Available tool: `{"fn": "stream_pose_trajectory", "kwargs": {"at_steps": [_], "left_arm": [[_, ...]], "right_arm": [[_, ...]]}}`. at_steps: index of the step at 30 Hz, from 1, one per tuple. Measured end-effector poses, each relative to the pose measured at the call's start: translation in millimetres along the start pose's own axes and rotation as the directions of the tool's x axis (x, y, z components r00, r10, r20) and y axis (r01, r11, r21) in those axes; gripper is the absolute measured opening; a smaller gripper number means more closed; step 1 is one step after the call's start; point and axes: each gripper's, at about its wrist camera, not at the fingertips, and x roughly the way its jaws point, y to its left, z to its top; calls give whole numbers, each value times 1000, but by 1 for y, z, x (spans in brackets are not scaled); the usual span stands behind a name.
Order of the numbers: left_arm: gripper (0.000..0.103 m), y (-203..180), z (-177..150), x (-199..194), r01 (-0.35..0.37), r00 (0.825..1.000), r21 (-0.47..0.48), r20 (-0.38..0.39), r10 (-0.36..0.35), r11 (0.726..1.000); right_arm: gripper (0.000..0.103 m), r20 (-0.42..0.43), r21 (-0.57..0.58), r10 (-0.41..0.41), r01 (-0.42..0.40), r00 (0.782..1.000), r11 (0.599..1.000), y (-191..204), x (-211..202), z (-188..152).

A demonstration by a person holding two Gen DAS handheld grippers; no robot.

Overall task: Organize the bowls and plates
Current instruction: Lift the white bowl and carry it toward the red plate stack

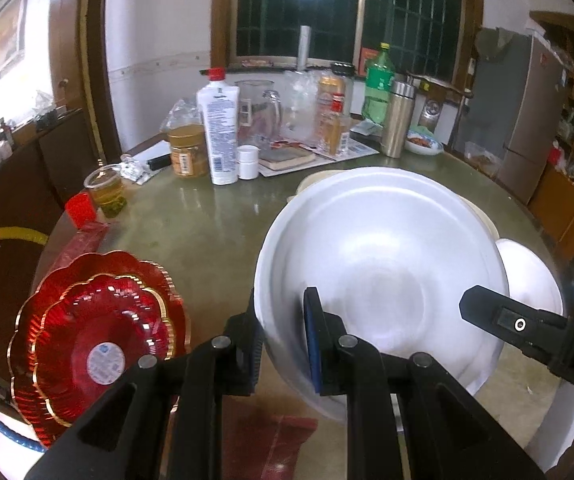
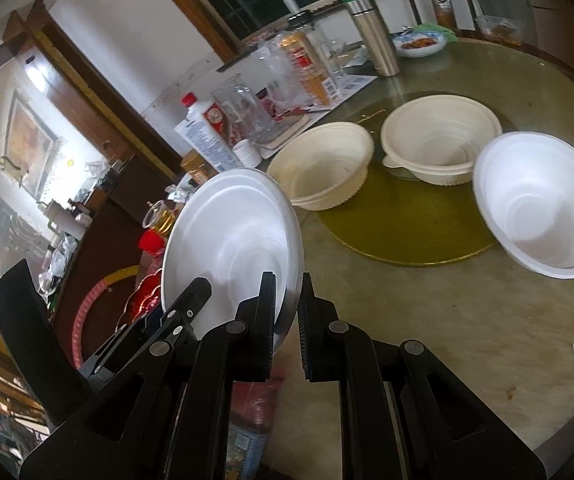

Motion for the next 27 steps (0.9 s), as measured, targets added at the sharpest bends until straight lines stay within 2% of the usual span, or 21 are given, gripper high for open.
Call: {"fn": "stream_pose_trajectory", "kwargs": {"at_steps": [12,27], "left_arm": [[18,60,-4,-22,-81,996,-98,30,84,992],[17,136,-21,-35,-185,982,-224,-1,190,957]], "right_arm": [[10,-49,-111,77,-82,996,990,60,24,-11],[10,-166,-211,134,-168,977,963,128,73,-33]]}}
